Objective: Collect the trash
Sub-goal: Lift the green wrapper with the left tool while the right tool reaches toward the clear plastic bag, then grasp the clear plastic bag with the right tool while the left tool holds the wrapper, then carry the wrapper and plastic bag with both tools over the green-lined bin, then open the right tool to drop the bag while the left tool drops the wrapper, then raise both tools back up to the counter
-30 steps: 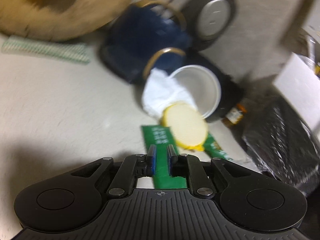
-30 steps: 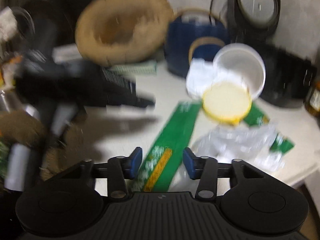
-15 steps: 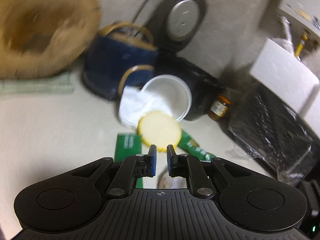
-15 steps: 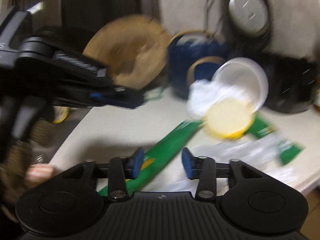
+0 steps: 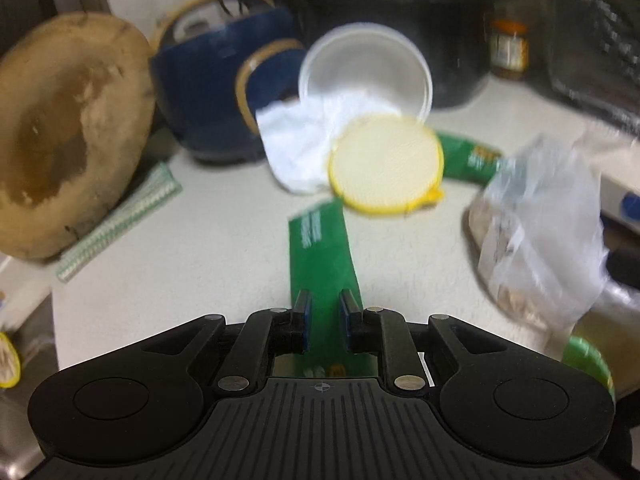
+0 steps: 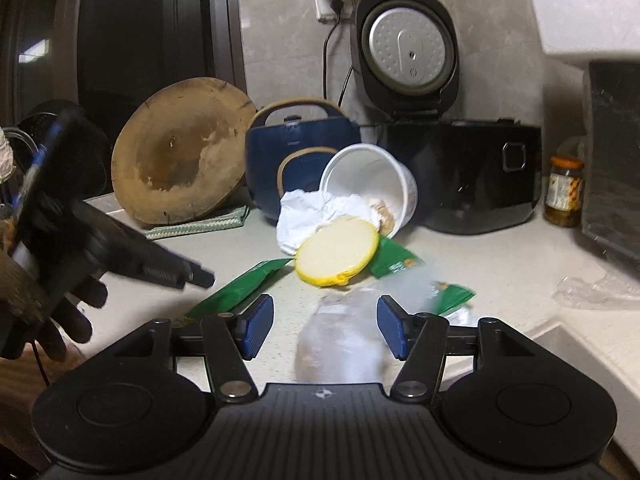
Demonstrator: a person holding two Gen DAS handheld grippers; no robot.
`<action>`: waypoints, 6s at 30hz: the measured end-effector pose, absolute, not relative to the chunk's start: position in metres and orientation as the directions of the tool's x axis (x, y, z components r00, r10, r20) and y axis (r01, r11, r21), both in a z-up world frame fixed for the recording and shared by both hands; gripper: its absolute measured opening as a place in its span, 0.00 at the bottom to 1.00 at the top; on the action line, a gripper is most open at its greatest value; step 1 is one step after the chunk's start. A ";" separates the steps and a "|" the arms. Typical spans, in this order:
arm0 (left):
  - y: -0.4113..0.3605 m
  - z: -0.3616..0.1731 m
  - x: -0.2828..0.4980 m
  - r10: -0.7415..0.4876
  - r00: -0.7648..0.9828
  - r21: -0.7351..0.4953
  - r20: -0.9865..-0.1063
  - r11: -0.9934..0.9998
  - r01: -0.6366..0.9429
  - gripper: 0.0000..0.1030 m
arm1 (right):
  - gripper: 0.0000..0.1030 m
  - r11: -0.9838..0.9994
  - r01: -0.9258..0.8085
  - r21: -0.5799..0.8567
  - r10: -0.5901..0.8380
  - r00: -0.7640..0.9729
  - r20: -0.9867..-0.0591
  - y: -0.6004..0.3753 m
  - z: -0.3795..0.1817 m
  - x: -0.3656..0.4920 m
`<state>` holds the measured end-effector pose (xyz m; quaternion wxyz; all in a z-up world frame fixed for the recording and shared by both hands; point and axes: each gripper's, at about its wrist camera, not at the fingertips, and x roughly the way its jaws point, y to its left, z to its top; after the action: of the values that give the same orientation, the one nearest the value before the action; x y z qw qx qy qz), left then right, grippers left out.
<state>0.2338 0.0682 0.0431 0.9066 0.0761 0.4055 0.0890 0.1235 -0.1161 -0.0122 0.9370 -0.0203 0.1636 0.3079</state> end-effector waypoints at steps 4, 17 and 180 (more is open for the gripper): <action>0.070 0.026 0.240 0.215 0.604 0.194 -0.768 0.976 -0.101 0.18 | 0.62 0.808 -0.585 0.074 0.577 0.760 -0.299 -0.129 -0.011 0.124; 0.074 0.031 0.236 0.017 0.673 -0.007 -0.740 0.999 -0.033 0.32 | 0.62 0.812 -0.568 0.134 0.575 0.741 -0.346 -0.138 -0.029 0.133; -0.098 -0.204 0.246 -0.530 0.461 -0.528 -0.712 0.836 0.146 0.33 | 0.59 0.935 0.143 0.324 0.184 0.586 -0.789 -0.320 -0.290 0.063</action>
<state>0.2463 -0.0978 -0.2038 0.8307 -0.2010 0.4776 -0.2034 0.0630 -0.3200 -0.2895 0.8723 0.1798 0.4546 0.0118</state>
